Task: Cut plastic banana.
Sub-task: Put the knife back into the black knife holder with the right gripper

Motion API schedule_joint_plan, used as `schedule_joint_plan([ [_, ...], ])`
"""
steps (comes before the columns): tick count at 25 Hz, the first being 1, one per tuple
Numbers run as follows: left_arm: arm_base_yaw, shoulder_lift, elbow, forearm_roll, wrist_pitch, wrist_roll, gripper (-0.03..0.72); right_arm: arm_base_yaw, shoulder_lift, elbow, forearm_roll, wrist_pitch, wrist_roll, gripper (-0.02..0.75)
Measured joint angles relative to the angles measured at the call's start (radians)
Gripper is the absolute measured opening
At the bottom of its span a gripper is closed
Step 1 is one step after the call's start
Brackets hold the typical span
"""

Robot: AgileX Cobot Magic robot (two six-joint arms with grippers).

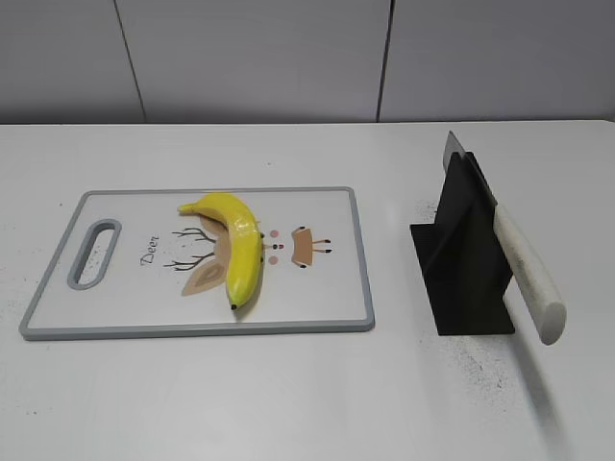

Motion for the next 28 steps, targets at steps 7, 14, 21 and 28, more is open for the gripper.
schedule_joint_plan([
  [7, 0.030, -0.004, 0.000, 0.000, 0.000, 0.000, 0.553, -0.143, 0.000, 0.000, 0.000, 0.000, 0.000, 0.593],
  [14, 0.038, -0.078, 0.001, 0.000, 0.002, -0.001, 0.553, -0.201, 0.000, 0.000, 0.000, 0.000, 0.000, 0.593],
  [21, 0.038, -0.079, 0.001, 0.000, 0.001, -0.001, 0.537, -0.252, 0.000, 0.000, 0.000, 0.000, 0.000, 0.593],
  [28, 0.038, -0.079, 0.001, 0.000, 0.001, -0.001, 0.514, -0.253, 0.000, 0.000, 0.000, 0.000, 0.000, 0.593],
])
